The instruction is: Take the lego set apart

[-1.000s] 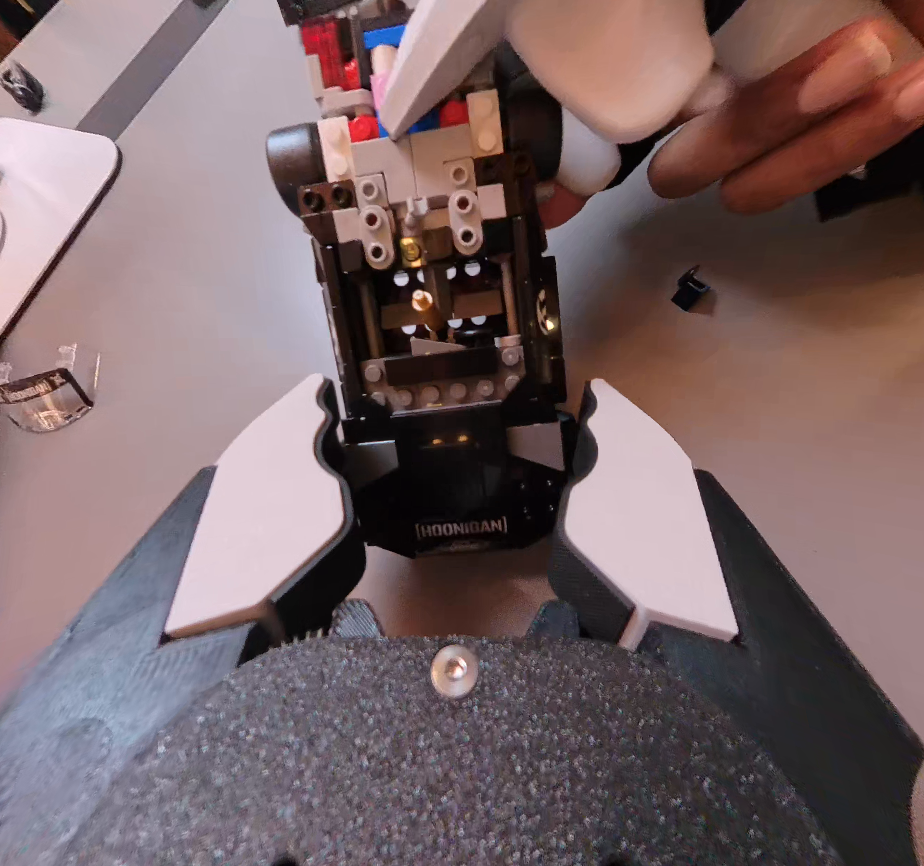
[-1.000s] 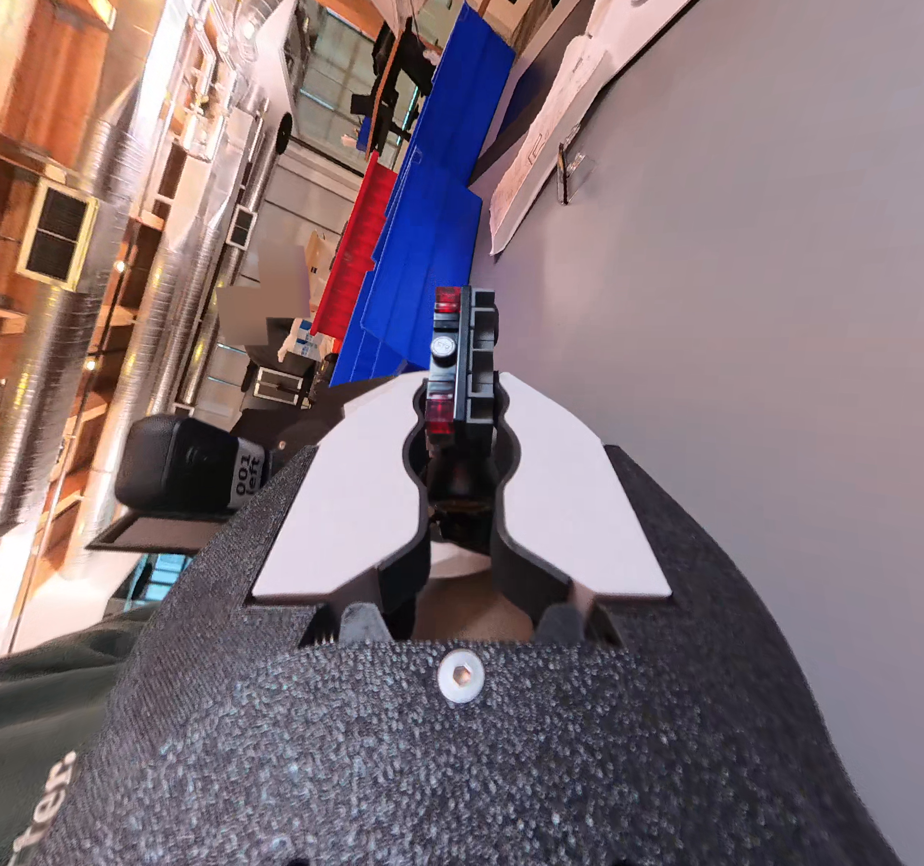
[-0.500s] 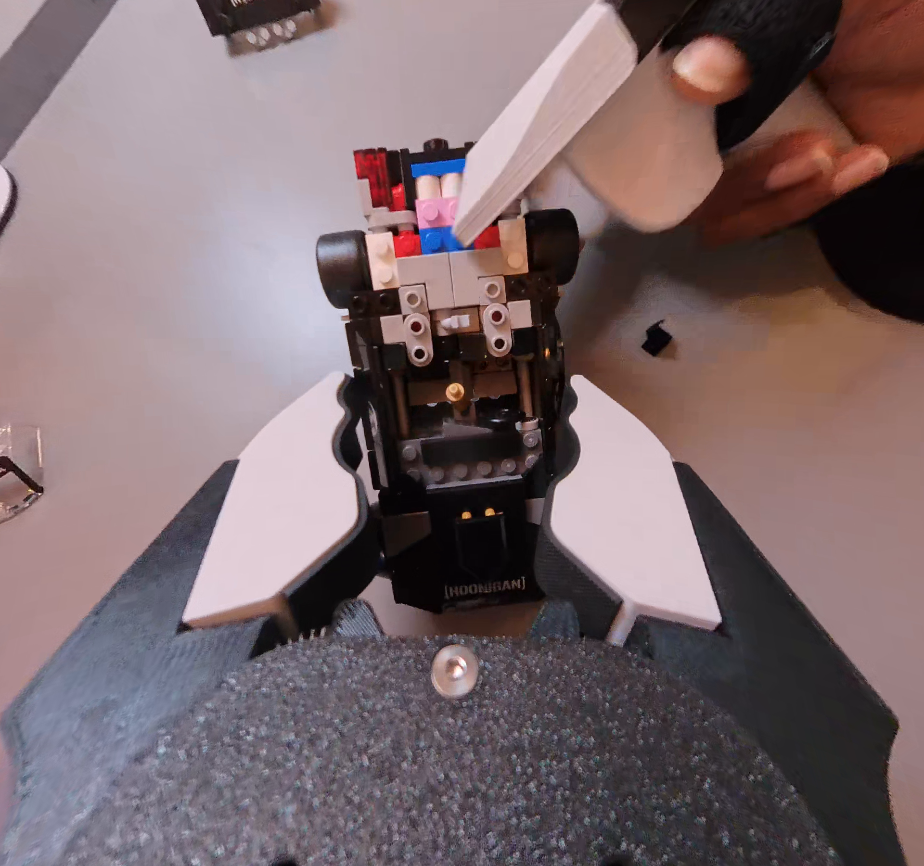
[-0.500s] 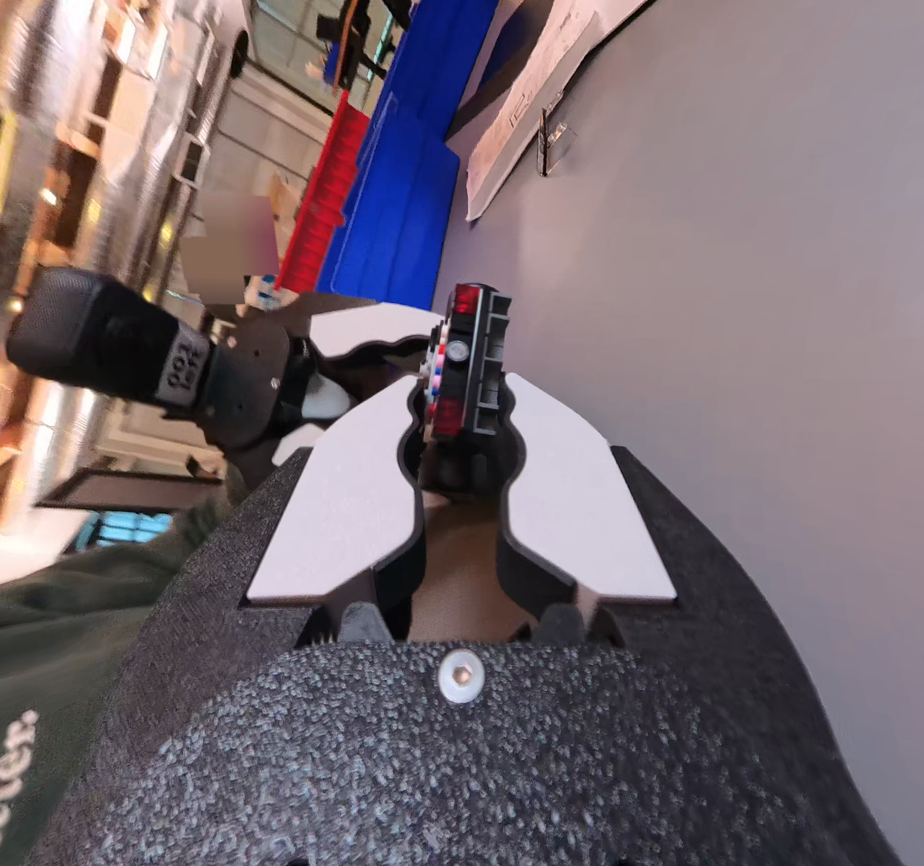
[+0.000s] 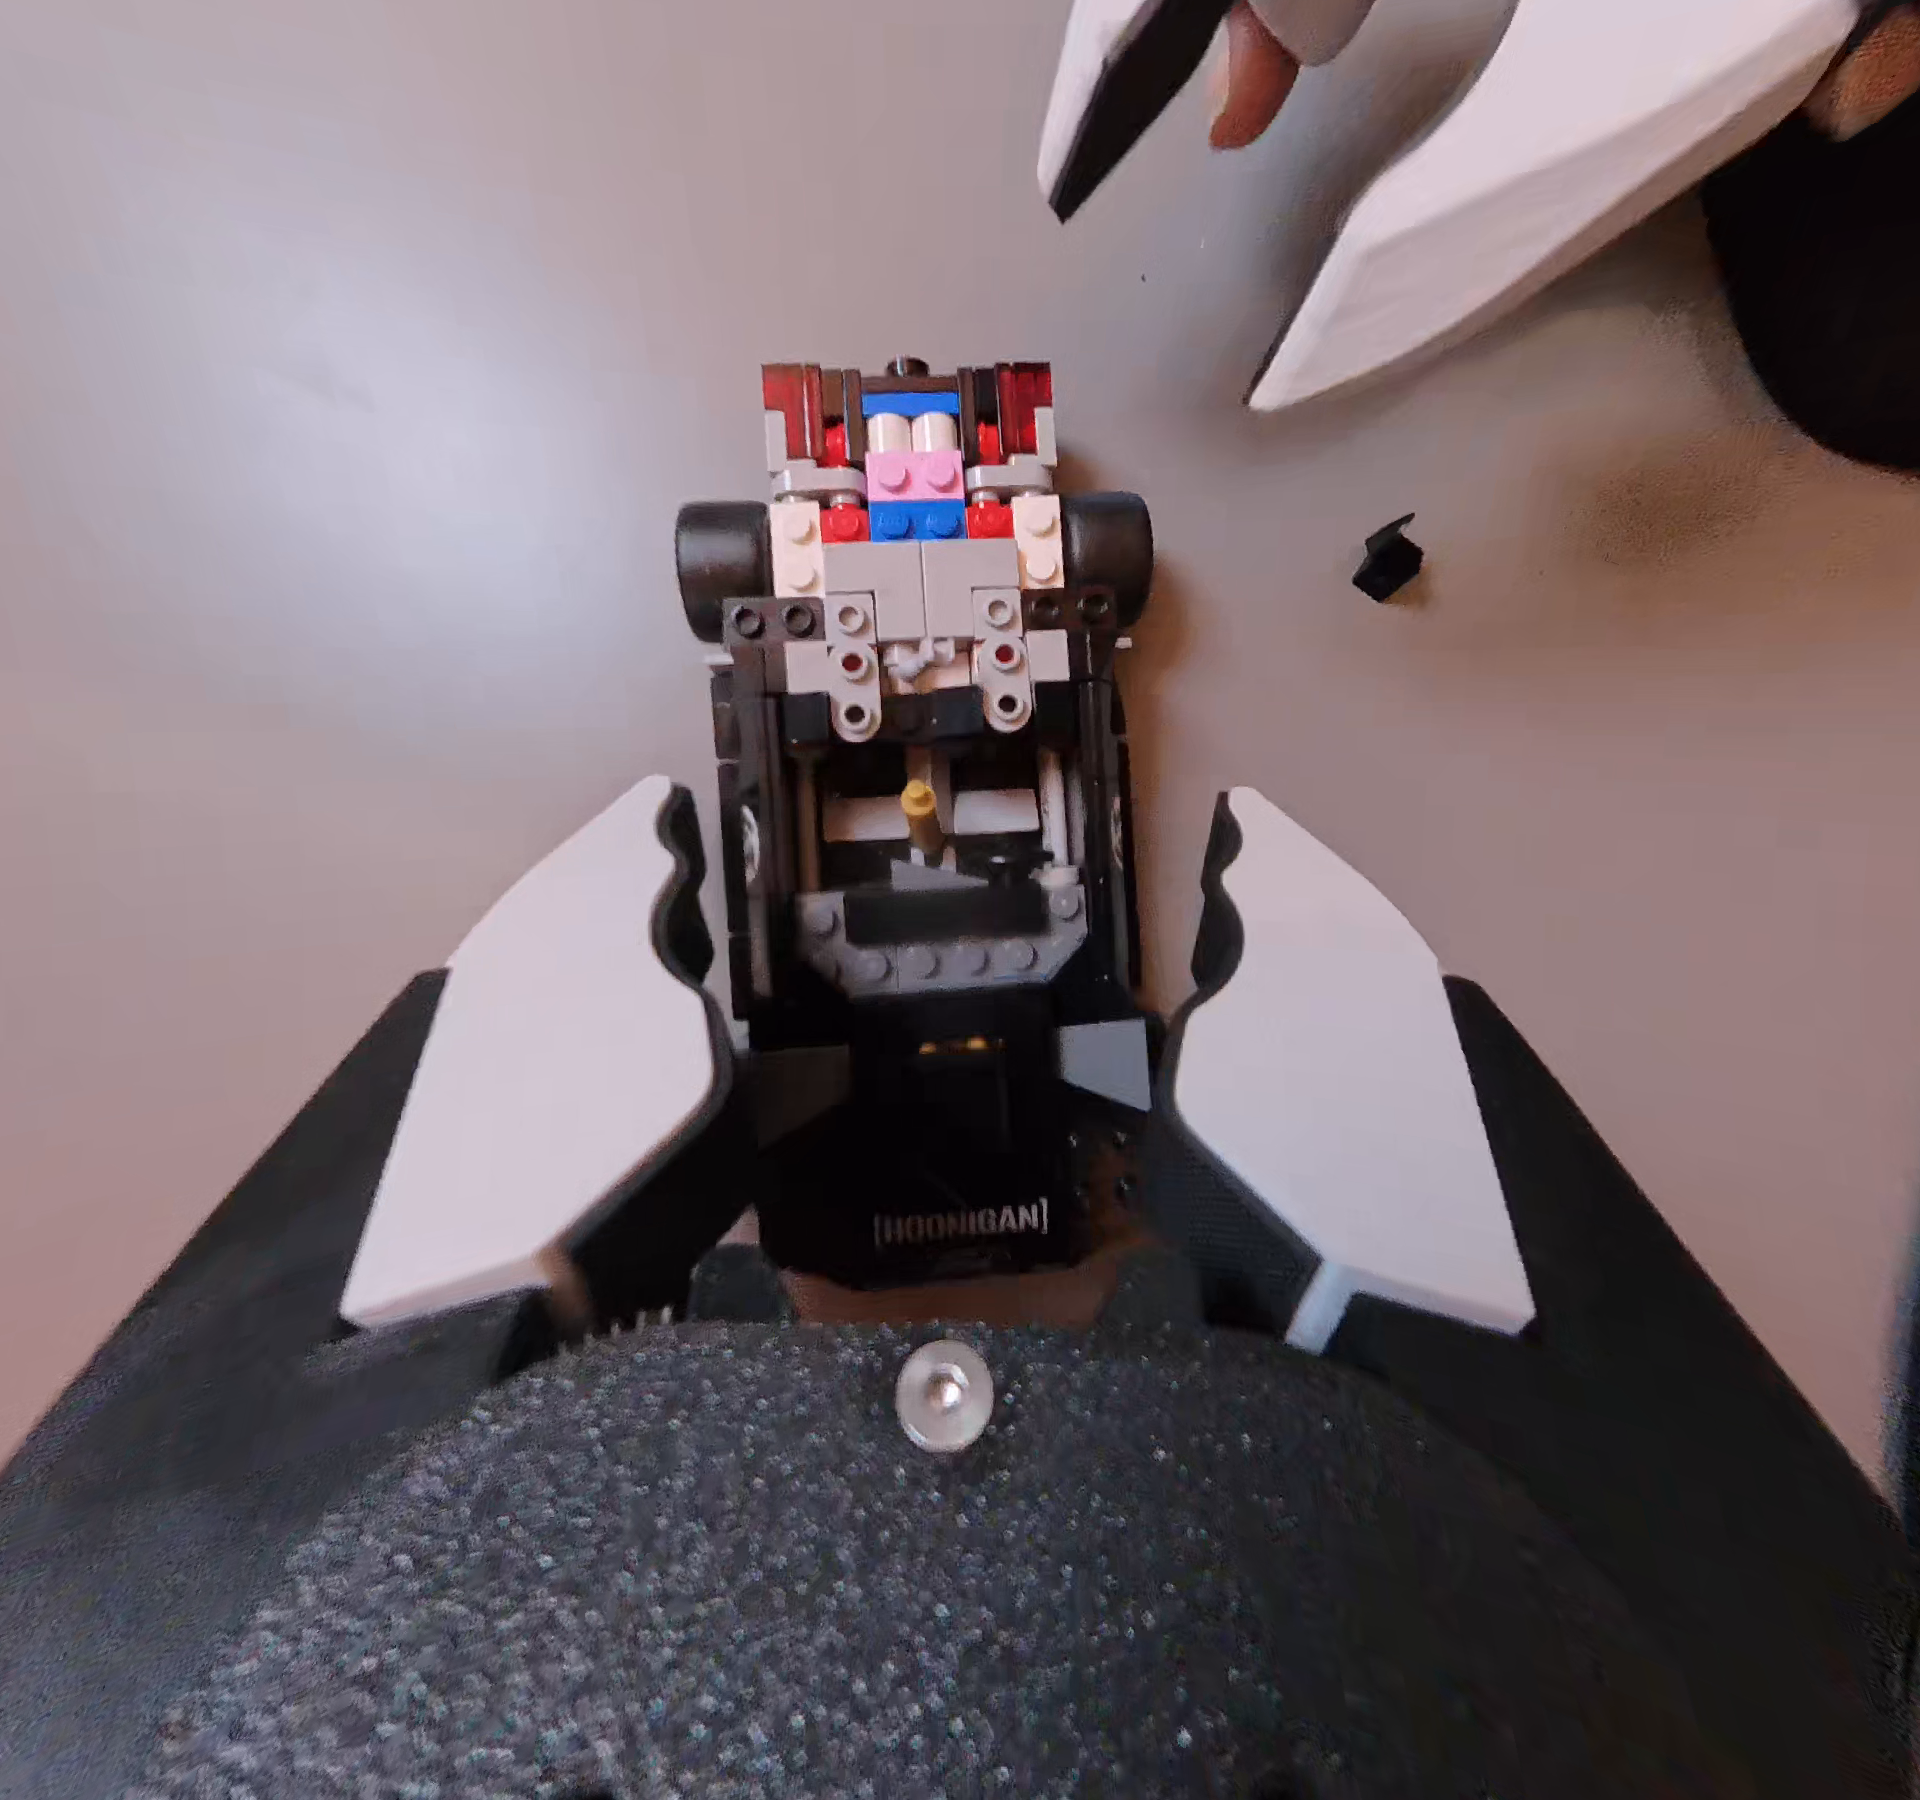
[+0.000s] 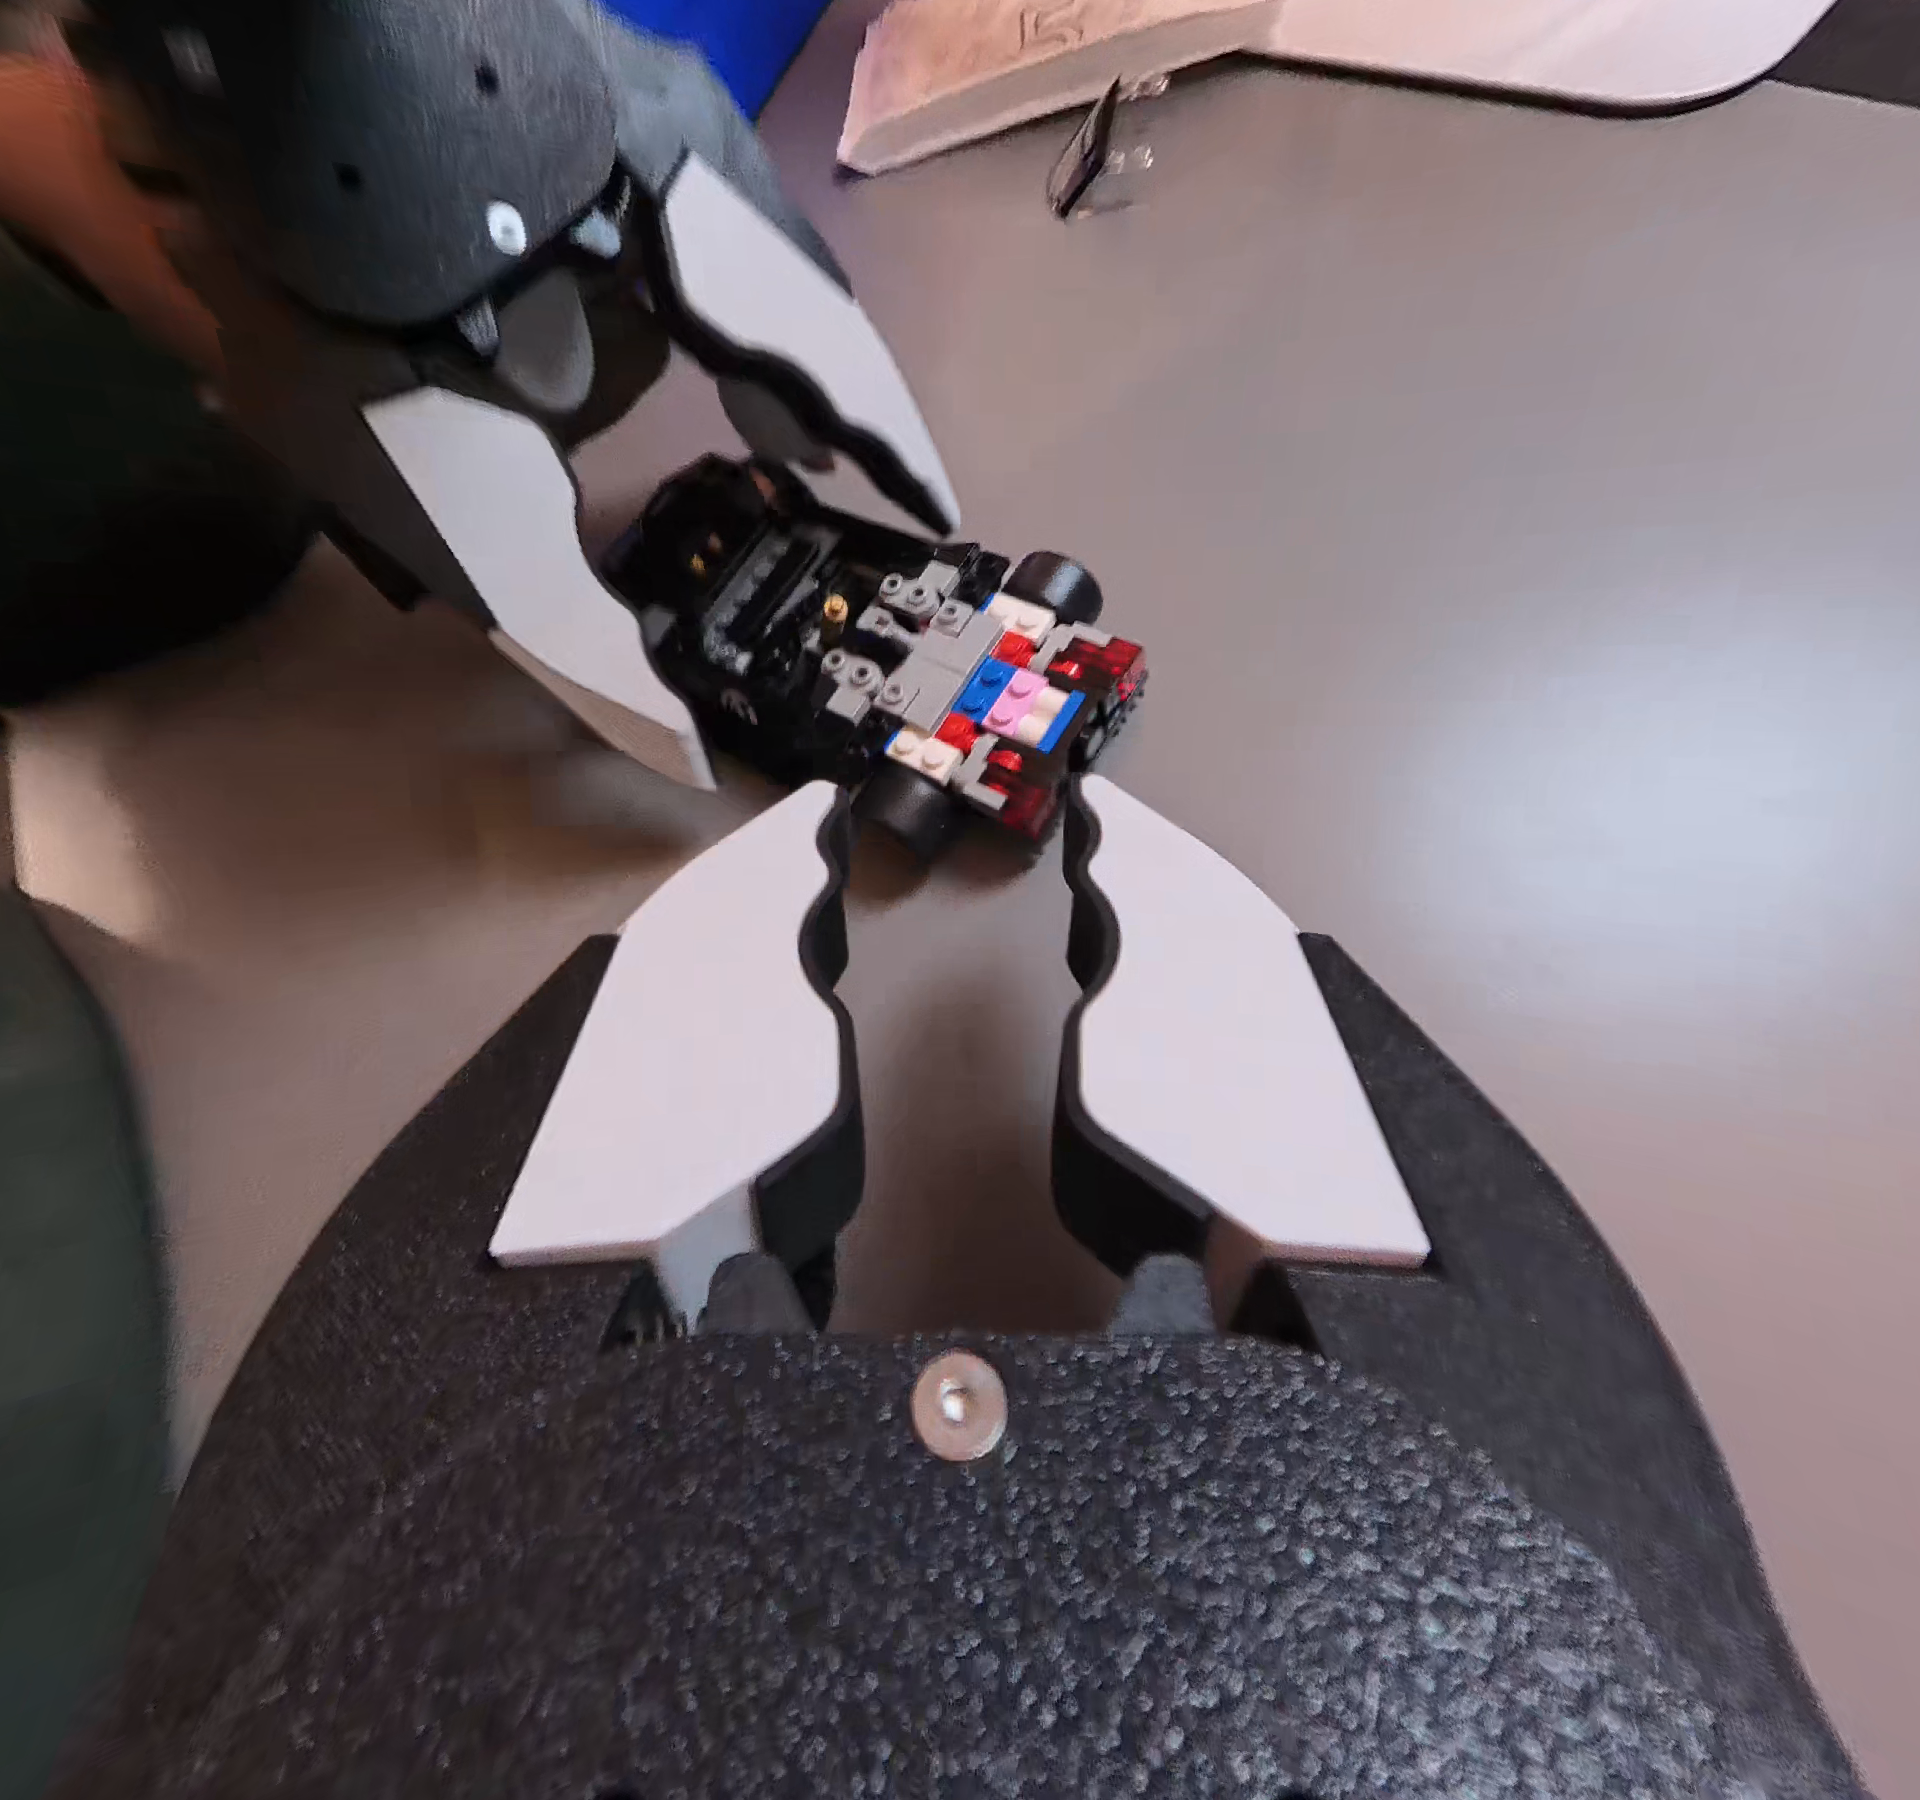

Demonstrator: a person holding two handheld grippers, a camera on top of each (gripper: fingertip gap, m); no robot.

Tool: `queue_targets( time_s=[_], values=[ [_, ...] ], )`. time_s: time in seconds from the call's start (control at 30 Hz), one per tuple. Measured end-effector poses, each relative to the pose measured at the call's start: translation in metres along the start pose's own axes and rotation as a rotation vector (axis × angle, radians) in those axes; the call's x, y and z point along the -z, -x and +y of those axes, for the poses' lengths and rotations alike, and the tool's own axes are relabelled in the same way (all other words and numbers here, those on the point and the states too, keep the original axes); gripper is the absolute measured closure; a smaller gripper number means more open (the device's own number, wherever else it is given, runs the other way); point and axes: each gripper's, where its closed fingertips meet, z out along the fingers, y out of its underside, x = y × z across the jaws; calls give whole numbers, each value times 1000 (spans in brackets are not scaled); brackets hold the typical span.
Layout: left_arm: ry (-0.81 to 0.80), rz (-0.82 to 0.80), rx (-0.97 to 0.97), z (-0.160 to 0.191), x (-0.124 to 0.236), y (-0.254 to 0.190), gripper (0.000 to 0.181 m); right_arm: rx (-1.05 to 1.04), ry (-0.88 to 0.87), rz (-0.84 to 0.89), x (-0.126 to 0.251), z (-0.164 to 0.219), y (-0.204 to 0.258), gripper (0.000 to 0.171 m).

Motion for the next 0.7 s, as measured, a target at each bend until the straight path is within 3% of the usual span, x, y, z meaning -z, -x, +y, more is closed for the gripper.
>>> queue_targets(
  time_s=[0.13, 0.33, 0.57, 0.7],
  values=[
    [-110, 4, 18, 3, 23, -4, 88, 151, 74, 37, -10, 11, 9, 133],
    [-124, -13, 86, 56, 34, 1, 81, 378, 146, 173, -22, 14, 4, 136],
    [-154, -83, 52, 58, 25, 0, 94, 568, 178, 202, -34, 11, 5, 138],
    [-173, -81, 90, 57, 24, -5, 90, 537, 185, 196, -31, 8, -4, 143]
  ],
)
